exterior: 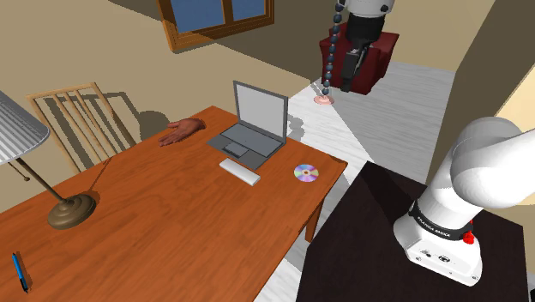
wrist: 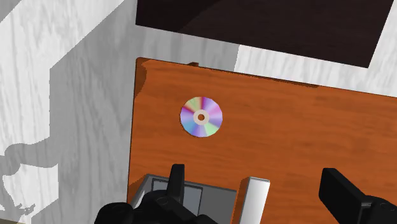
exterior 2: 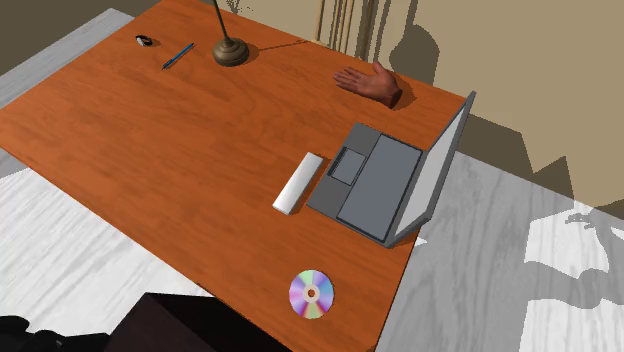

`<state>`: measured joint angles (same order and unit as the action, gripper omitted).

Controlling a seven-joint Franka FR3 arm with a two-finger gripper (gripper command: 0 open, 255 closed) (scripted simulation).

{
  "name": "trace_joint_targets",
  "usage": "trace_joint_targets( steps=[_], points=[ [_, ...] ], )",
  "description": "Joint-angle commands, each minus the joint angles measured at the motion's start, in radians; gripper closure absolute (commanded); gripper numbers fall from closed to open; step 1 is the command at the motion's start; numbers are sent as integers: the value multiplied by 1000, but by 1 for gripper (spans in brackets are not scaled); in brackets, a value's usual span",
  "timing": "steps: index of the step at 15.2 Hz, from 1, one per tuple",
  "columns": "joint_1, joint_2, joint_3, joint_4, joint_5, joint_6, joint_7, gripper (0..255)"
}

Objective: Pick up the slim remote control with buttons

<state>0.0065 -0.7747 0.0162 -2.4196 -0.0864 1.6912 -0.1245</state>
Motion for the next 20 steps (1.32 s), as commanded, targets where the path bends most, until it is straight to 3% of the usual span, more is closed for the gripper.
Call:
trace_joint_targets(
  steps=[1, 10, 20],
  points=[
    [0, 0, 0, 0, 0, 0, 0, 0],
    [14, 272, 23, -30, 18, 292, 41, 0],
    [25, 647, 50, 70, 15, 557, 84, 0]
  ],
)
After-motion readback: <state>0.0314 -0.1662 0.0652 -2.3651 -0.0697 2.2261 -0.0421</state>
